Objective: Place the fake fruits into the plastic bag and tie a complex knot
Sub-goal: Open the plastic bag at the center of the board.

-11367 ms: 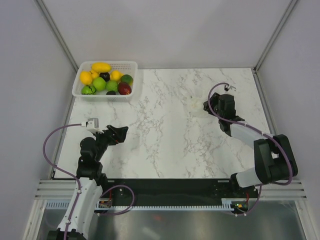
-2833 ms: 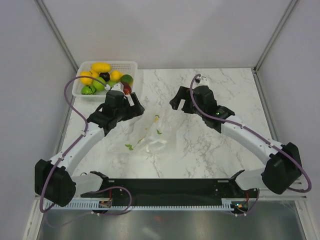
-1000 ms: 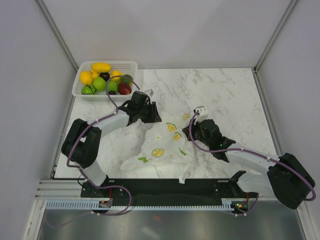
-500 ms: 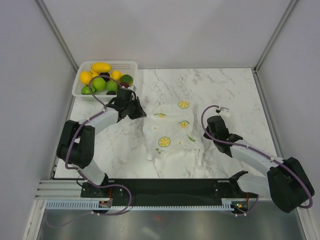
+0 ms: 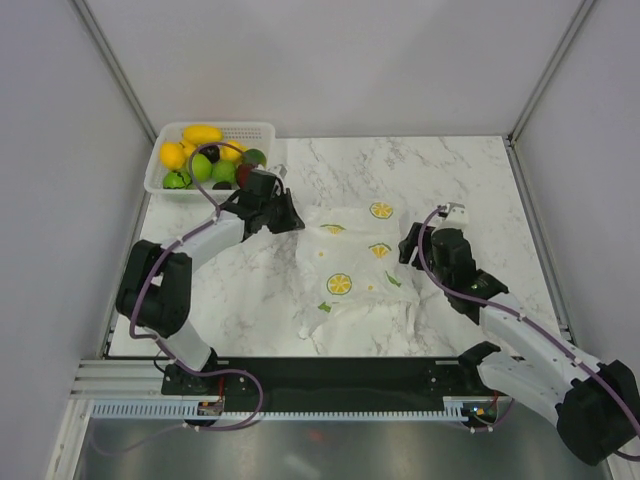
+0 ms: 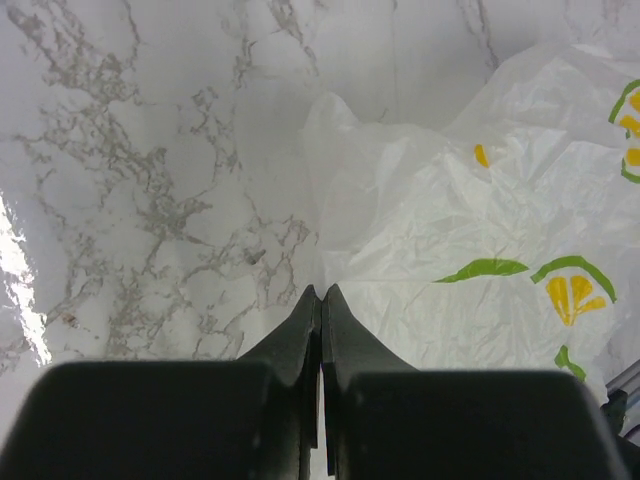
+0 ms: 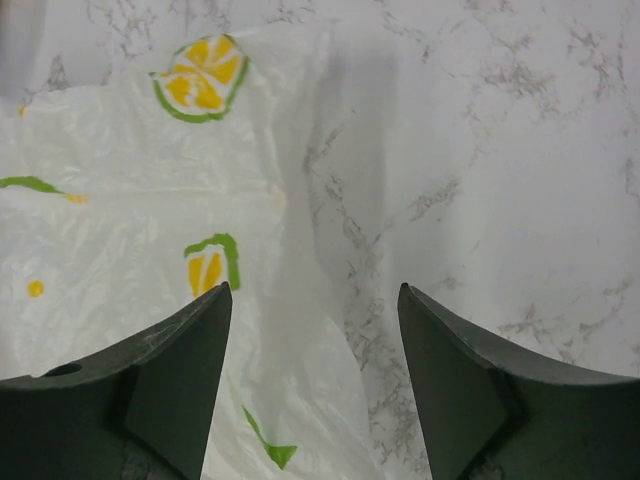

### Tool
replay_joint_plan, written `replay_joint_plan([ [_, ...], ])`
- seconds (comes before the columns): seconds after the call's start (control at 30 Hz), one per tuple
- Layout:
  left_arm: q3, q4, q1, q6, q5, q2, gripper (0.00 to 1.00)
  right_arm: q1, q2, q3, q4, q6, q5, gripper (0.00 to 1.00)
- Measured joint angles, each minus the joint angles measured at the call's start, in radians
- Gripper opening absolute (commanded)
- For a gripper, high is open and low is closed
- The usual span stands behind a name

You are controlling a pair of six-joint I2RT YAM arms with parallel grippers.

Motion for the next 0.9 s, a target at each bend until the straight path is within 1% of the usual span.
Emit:
replay_joint_plan([
  [0.07,0.028,-0.002,-0.009,0.006,0.008,0.008,0.02,-0.001,0.034,0.056,0.0,-0.04,-0.04,0.76],
  [0.17,0.108,-0.013,-0.031,0.027,0.011,0.053,0.03,-0.001,0.131,0.18,0.002,-0.097,-0.092,0.77],
  [0.2,0.149,-0.022,-0.041,0.033,0.011,0.076,0.1,0.0,0.176,0.228,0.0,-0.11,-0.094,0.78],
  [0.23,0.194,-0.025,-0.051,0.04,0.01,0.105,0.29,0.001,0.22,0.27,0.0,-0.119,-0.092,0.77],
  [0.27,0.249,-0.035,-0.06,0.051,0.011,0.142,0.58,0.0,0.26,0.303,0.001,-0.126,-0.087,0.78],
  [0.3,0.317,-0.054,-0.068,0.06,0.01,0.184,0.62,0.0,0.294,0.323,0.005,-0.129,-0.086,0.77],
  [0.33,0.38,-0.075,-0.074,0.062,0.007,0.22,0.71,0.0,0.319,0.328,0.012,-0.132,-0.087,0.77],
  [0.37,0.459,-0.106,-0.08,0.068,0.0,0.261,0.99,0.0,0.333,0.325,0.011,-0.136,-0.09,0.77],
  [0.43,0.549,-0.135,-0.09,0.083,-0.036,0.292,1.0,0.0,0.341,0.307,0.011,-0.145,-0.102,0.77],
  [0.5,0.562,-0.157,-0.097,0.089,-0.077,0.261,1.0,0.0,0.338,0.296,0.011,-0.16,-0.122,0.76],
  [0.57,0.544,-0.179,-0.099,0.089,-0.116,0.208,1.0,-0.001,0.335,0.293,0.012,-0.183,-0.163,0.72],
  [0.63,0.481,-0.189,-0.1,0.085,-0.157,0.108,1.0,0.0,0.334,0.294,0.013,-0.204,-0.216,0.7],
  [0.73,0.346,-0.205,-0.1,0.058,-0.211,-0.089,1.0,0.022,0.334,0.295,-0.012,-0.233,-0.264,0.71],
  [0.83,0.205,-0.2,-0.1,0.027,-0.227,-0.288,1.0,0.105,0.325,0.294,-0.055,-0.269,-0.282,0.73],
  [0.9,0.12,-0.203,-0.1,0.013,-0.225,-0.397,1.0,0.19,0.312,0.294,-0.08,-0.304,-0.298,0.73],
])
